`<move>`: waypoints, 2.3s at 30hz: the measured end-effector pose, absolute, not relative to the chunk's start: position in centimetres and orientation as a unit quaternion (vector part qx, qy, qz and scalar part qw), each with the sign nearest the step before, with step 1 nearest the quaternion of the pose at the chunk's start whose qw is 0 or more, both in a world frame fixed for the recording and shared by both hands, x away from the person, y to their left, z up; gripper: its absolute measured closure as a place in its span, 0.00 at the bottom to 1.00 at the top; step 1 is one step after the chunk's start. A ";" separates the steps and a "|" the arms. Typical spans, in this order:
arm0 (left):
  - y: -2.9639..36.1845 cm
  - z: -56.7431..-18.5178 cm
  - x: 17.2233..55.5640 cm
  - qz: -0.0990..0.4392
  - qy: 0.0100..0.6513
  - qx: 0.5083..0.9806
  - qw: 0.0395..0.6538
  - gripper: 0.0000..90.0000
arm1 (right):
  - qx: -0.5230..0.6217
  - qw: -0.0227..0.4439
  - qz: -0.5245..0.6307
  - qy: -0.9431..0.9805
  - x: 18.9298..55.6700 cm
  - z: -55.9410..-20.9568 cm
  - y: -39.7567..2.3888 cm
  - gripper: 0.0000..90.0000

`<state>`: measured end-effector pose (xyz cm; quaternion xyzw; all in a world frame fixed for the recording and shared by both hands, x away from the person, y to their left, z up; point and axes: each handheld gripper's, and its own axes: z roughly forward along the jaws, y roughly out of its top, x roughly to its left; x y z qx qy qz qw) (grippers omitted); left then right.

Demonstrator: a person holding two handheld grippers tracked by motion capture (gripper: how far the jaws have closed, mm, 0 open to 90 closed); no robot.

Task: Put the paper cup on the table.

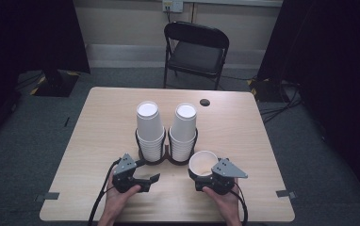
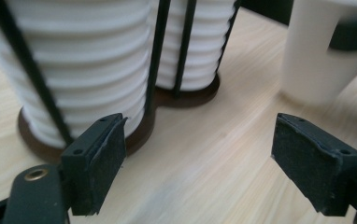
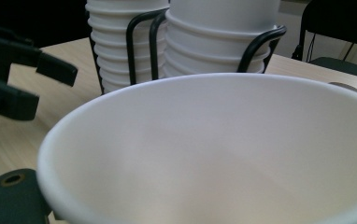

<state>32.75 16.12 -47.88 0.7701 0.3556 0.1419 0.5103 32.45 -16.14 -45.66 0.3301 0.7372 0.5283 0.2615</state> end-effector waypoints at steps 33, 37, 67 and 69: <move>15.6 -49.5 30.9 0.271 0.380 0.716 0.520 0.17 | 0.406 0.308 0.522 0.683 40.6 -43.6 -20.0 0.11; 15.9 -49.5 30.8 0.267 0.373 0.710 0.535 0.17 | 0.404 0.310 0.524 0.683 41.6 -43.5 -20.1 0.11; 16.5 -49.7 30.0 0.285 0.369 0.678 0.568 0.18 | 0.458 0.278 0.511 0.672 46.3 -47.8 -21.0 0.11; 16.5 -49.7 30.0 0.286 0.364 0.681 0.567 0.18 | 0.456 0.280 0.500 0.681 46.3 -47.9 -21.0 0.11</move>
